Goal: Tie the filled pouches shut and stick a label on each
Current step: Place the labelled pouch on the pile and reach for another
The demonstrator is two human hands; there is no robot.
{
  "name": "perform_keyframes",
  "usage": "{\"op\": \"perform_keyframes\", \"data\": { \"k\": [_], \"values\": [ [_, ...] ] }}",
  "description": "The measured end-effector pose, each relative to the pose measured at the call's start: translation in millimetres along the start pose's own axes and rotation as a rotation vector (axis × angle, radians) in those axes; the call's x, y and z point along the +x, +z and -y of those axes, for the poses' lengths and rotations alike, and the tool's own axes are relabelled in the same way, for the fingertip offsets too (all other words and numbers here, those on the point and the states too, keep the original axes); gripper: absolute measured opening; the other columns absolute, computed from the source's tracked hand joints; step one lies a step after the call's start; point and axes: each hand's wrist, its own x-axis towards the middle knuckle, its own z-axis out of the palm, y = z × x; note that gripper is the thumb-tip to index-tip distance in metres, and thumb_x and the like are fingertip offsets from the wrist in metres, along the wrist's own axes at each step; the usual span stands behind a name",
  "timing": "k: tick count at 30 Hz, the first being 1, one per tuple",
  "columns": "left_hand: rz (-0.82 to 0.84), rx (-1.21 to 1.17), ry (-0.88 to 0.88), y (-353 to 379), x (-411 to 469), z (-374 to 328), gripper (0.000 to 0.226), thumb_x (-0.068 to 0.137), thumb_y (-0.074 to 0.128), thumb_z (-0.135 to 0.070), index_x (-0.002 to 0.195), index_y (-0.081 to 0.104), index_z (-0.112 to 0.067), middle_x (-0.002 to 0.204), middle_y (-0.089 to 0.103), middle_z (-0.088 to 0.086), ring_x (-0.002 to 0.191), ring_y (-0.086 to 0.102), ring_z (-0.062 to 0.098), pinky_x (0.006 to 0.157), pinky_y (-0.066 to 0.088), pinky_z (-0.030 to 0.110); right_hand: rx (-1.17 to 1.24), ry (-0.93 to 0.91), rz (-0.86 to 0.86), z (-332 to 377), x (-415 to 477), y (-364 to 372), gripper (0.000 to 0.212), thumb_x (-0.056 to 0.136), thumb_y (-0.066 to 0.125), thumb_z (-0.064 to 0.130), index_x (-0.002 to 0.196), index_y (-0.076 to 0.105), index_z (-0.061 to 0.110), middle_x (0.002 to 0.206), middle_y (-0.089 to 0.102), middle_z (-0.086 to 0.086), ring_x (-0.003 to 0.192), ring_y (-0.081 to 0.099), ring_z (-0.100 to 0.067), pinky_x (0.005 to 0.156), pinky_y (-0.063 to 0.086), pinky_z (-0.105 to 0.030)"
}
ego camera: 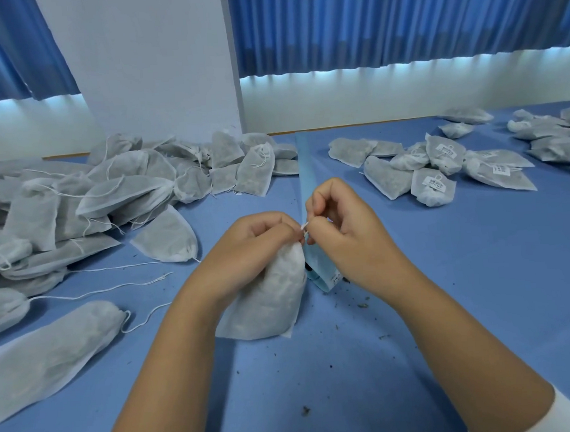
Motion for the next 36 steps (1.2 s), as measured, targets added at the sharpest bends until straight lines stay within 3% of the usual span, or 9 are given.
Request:
{"op": "perform_keyframes", "data": {
  "k": [3, 6, 13, 17, 25, 30, 36],
  "values": [
    [0.012, -0.04, 0.013, -1.4, 0.6, -0.1, 0.016, 0.075, 0.057, -0.031, 0.064, 0.068, -0.027, 0.076, 0.061, -0.008, 0.076, 0.053, 0.004, 0.075, 0.039, 0.023, 0.121, 0.046, -0.01, 1.7, 2.1, -1.8, 0.025, 0.087, 0.047, -0.008, 0.08, 0.043, 0.016, 0.08, 0.05, -0.004, 0.063, 0.054, -0.013, 0.066, 0.048, -0.027],
    [0.026, -0.047, 0.011, -0.5, 1.1, 0.6, 0.015, 0.074, 0.057, -0.031, 0.062, 0.067, -0.028, 0.072, 0.059, -0.009, 0.068, 0.053, 0.002, 0.068, 0.041, 0.017, 0.094, 0.07, -0.026, 0.6, 2.5, -0.7, 0.027, 0.087, 0.048, -0.009, 0.079, 0.043, 0.017, 0.08, 0.052, -0.004, 0.064, 0.052, -0.014, 0.068, 0.046, -0.032],
    [-0.095, -0.097, 0.023, -0.7, 4.8, 2.0, 0.017, 0.071, 0.058, -0.03, 0.059, 0.069, -0.026, 0.065, 0.06, -0.012, 0.058, 0.05, -0.001, 0.055, 0.04, 0.01, 0.169, 0.087, -0.004, 2.1, 3.8, -3.4, 0.027, 0.089, 0.047, -0.009, 0.077, 0.044, 0.016, 0.076, 0.056, 0.008, 0.067, 0.049, -0.011, 0.063, 0.046, -0.021],
    [-0.164, -0.075, 0.026, 0.5, 6.2, 2.8, 0.017, 0.069, 0.057, -0.03, 0.057, 0.069, -0.026, 0.064, 0.06, -0.014, 0.058, 0.05, -0.002, 0.052, 0.039, 0.008, 0.197, 0.116, 0.016, 4.8, 3.2, -3.7, 0.027, 0.088, 0.048, -0.01, 0.078, 0.047, 0.015, 0.078, 0.057, 0.003, 0.064, 0.05, -0.012, 0.064, 0.047, -0.021],
    [-0.155, -0.09, 0.009, 0.8, 6.7, 3.5, 0.016, 0.069, 0.059, -0.031, 0.06, 0.071, -0.026, 0.067, 0.064, -0.007, 0.063, 0.054, 0.002, 0.059, 0.043, 0.011, 0.253, 0.074, 0.024, 7.9, 0.9, -1.2, 0.034, 0.082, 0.062, -0.016, 0.081, 0.045, 0.013, 0.086, 0.049, -0.004, 0.07, 0.055, -0.012, 0.071, 0.05, -0.021],
    [-0.186, -0.034, -0.017, 1.8, 6.6, 3.3, 0.015, 0.067, 0.06, -0.035, 0.06, 0.07, -0.026, 0.065, 0.058, -0.005, 0.063, 0.049, 0.006, 0.064, 0.039, 0.024, 0.079, 0.051, 0.015, 11.1, -0.7, -2.0, 0.027, 0.083, 0.062, -0.011, 0.079, 0.051, 0.013, 0.091, 0.061, 0.0, 0.073, 0.061, -0.01, 0.07, 0.051, -0.027],
    [-0.207, -0.064, -0.006, -0.7, 7.1, 3.9, 0.015, 0.067, 0.059, -0.031, 0.06, 0.07, -0.025, 0.07, 0.064, -0.005, 0.066, 0.054, 0.004, 0.06, 0.042, 0.014, 0.121, 0.095, 0.076, 8.3, -0.6, -5.6, 0.027, 0.082, 0.069, -0.007, 0.085, 0.051, 0.013, 0.09, 0.056, 0.0, 0.073, 0.06, -0.01, 0.069, 0.05, -0.024]
  ]
}}
